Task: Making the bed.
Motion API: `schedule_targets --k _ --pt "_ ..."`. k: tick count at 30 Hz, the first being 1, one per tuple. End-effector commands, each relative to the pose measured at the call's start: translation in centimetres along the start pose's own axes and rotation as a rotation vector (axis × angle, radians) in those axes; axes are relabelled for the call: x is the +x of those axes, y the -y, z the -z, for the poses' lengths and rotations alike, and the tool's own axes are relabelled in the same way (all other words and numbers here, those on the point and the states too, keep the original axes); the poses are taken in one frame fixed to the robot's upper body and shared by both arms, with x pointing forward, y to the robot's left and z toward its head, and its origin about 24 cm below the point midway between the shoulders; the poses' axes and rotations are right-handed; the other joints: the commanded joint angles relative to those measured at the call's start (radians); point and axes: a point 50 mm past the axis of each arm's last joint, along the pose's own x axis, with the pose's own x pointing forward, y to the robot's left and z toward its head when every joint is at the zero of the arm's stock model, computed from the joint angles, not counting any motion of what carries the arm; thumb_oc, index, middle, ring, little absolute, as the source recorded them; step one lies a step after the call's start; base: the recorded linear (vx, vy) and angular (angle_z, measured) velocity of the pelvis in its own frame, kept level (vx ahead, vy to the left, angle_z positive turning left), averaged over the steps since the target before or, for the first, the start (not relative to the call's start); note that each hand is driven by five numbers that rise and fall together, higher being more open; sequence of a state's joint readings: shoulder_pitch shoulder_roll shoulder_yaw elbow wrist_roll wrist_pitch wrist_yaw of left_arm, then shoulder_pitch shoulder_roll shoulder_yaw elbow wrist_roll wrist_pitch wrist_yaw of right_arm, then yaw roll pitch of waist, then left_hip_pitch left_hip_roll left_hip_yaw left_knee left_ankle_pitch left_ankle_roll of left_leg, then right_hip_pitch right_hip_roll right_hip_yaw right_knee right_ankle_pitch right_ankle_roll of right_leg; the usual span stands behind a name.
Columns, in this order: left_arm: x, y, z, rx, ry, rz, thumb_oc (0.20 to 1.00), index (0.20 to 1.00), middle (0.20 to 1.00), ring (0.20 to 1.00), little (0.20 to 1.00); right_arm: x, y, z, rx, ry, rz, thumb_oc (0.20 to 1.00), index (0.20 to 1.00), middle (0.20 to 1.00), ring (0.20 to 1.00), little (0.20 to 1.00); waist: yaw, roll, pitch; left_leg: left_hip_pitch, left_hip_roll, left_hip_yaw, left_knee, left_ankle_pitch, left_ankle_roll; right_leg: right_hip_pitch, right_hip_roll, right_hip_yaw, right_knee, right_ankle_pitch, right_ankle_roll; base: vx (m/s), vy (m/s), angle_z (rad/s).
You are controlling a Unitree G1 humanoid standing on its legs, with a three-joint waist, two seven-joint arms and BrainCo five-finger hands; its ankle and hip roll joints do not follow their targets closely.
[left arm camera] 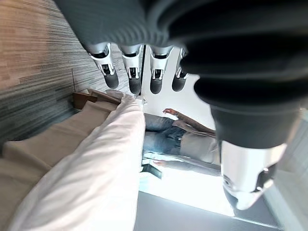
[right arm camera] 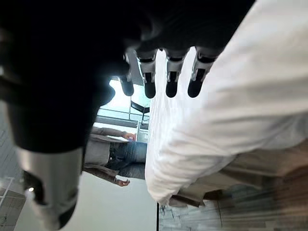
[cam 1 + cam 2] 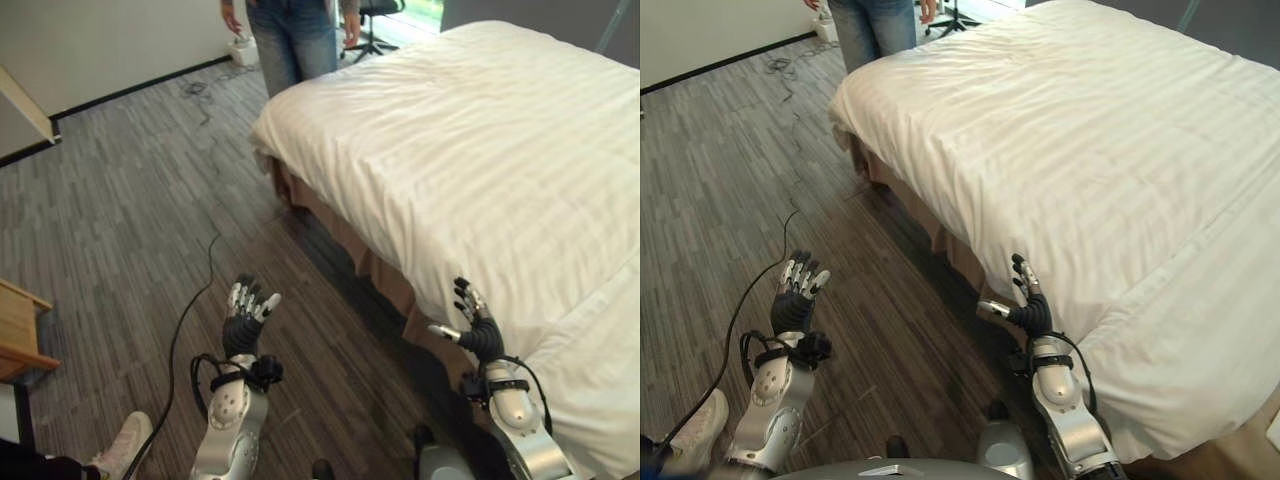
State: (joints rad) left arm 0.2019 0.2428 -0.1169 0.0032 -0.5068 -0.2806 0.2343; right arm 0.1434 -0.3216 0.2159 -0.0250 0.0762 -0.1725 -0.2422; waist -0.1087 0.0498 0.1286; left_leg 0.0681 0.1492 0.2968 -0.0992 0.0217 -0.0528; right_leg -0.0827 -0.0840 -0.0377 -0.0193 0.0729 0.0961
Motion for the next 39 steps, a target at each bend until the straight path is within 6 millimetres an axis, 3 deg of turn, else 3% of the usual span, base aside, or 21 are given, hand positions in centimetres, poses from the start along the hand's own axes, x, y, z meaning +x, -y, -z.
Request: schedule_targets --k 1,4,11,20,31,39 --pt "0.8 -0.2 -2.2 -0.012 0.116 0.031 1.000 1.000 1.000 1.000 1.000 0.8 0.1 -2.5 0.011 0.134 0.035 1.000 1.000 1.000 1.000 1.000 -0.014 -0.058 -0.040 0.014 -0.056 0.027 0.013 -0.056 0.021 0.086 -0.049 -0.001 -0.063 -0.054 0.020 0.01 -0.046 -0.51" --pt "0.4 -1.3 -1.4 -0.031 0.077 -0.043 1.000 1.000 1.000 1.000 1.000 0.4 1.0 -2.0 -0.030 0.109 0.081 1.000 1.000 1.000 1.000 1.000 -0.017 -0.064 -0.045 0.026 -0.045 0.022 0.020 -0.053 0.016 0.106 -0.042 -0.008 -0.066 -0.063 0.016 -0.01 -0.080 -0.30" --pt "-0.5 -1.9 -0.1 -0.014 0.006 -0.070 1.000 1.000 1.000 1.000 1.000 0.1 0.9 -1.8 -0.044 0.096 0.092 1.000 1.000 1.000 1.000 1.000 -0.019 -0.066 -0.045 0.040 -0.036 0.001 0.013 -0.048 0.016 0.118 -0.026 -0.021 -0.059 -0.072 0.006 0.00 -0.021 0.09" --pt "-0.2 -2.7 -1.3 0.144 0.067 -0.080 1.000 1.000 1.000 1.000 1.000 -0.1 0.9 -1.7 0.015 0.096 0.100 1.000 1.000 1.000 1.000 1.000 -0.008 -0.077 -0.042 0.030 -0.027 -0.019 0.012 -0.040 0.009 0.124 -0.026 -0.050 -0.054 -0.072 0.005 -0.01 -0.007 0.11" --pt "-1.0 -3.1 0.9 0.147 -0.056 -0.052 1.000 1.000 1.000 1.000 1.000 0.5 1.4 -2.5 0.044 0.134 0.067 1.000 1.000 1.000 1.000 1.000 0.006 -0.075 -0.045 0.037 -0.024 -0.026 0.012 -0.039 0.004 0.139 -0.030 -0.073 -0.058 -0.076 0.002 -0.01 -0.018 0.09" --pt "-1.0 -3.1 0.8 0.143 -0.057 -0.045 1.000 1.000 1.000 1.000 1.000 0.3 1.2 -2.2 0.053 0.117 0.055 1.000 1.000 1.000 1.000 1.000 0.004 -0.075 -0.046 0.040 -0.021 -0.023 0.012 -0.038 0.002 0.141 -0.028 -0.074 -0.058 -0.077 0.002 0.00 0.000 0.00"
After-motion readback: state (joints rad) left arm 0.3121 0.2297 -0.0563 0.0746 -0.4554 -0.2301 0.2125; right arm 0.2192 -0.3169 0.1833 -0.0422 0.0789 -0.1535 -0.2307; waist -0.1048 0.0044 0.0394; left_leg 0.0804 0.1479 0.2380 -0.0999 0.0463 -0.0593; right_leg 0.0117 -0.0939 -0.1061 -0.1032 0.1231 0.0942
